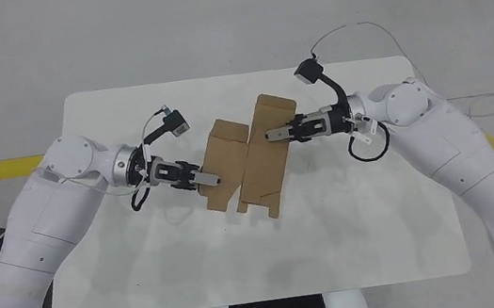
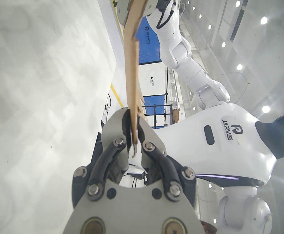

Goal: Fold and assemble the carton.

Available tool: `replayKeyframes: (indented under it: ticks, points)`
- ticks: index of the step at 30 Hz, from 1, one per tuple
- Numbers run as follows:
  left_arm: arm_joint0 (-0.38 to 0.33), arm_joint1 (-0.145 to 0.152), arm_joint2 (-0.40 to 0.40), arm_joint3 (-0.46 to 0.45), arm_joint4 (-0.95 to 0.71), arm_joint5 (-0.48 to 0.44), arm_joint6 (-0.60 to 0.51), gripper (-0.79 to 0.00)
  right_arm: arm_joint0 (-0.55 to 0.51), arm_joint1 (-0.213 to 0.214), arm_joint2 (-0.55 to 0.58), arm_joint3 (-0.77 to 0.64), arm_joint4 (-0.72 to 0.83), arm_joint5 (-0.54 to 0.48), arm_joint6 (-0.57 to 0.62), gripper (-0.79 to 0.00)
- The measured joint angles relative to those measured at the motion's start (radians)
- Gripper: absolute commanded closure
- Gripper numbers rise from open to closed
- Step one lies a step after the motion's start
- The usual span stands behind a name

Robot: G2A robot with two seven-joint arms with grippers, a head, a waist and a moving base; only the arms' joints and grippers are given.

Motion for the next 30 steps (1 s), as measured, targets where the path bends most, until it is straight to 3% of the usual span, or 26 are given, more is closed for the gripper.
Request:
replayKeyframes:
  ticks: [10,22,30]
  points:
    - [-0.003,-0.006,-0.053,0.099,0.004,-0.126,0.14,-0.785,0.014,-0.025,0.006,0.099,0.016,-0.049,-0.094,0.0]
    - [0.002,-0.027,-0.067,0.121,0.032,-0.103,0.278,-0.785,0.019,-0.082,-0.009,0.066,-0.238,0.082,-0.443,0.0]
    - [0.015,-0.031,-0.097,0.114,0.015,-0.088,0.292,-0.785,0.006,-0.102,0.01,0.07,-0.323,0.126,-0.56,0.0]
